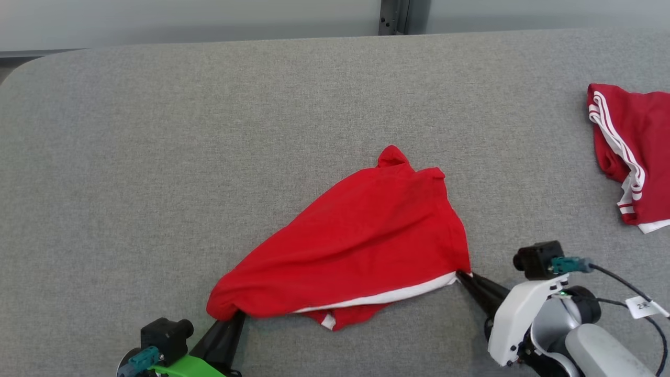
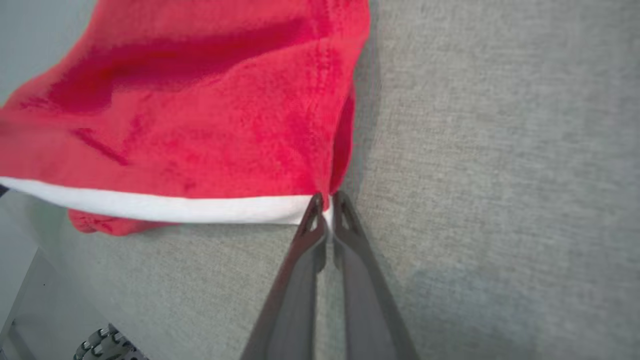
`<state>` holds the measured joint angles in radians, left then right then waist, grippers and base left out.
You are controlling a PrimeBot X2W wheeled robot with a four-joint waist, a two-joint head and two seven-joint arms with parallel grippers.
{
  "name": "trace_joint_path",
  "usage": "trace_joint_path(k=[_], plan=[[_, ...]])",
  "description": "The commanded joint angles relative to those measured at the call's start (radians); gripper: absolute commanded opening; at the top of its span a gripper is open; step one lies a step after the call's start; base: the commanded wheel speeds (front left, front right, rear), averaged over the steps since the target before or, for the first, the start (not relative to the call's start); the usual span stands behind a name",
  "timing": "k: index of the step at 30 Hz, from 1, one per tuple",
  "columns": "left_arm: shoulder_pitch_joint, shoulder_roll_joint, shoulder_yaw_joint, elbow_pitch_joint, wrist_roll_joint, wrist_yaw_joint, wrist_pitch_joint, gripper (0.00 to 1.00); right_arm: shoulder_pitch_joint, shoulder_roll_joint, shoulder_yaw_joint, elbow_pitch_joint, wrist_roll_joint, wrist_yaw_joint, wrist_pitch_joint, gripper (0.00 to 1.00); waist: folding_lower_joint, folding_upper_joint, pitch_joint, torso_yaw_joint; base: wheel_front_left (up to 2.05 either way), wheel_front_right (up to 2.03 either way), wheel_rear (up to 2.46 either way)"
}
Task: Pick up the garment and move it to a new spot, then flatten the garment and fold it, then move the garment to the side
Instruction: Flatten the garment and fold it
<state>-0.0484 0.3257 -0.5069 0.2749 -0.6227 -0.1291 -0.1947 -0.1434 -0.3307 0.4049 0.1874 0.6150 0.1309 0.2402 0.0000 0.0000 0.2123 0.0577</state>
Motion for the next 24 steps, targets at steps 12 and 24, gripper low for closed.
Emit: trace_joint_path(k=[12, 24], plan=[[0.066, 0.144, 0.027, -0.424, -0.031, 0.060, 0.121, 0.00, 0.060, -0.081, -0.267, -0.359, 0.193, 0.000, -0.031, 0.00, 0.0000, 0.0000, -0.072, -0.031, 0.00, 0.00, 0.00], [-0.168, 0.293, 0.054, -0.809, -0.124, 0.036, 0.448, 0.00, -0.157, -0.110, -0.498, -0.615, 0.237, 0.000, 0.120, 0.00, 0.0000, 0.0000, 0.008, -0.064, 0.00, 0.00, 0.00]])
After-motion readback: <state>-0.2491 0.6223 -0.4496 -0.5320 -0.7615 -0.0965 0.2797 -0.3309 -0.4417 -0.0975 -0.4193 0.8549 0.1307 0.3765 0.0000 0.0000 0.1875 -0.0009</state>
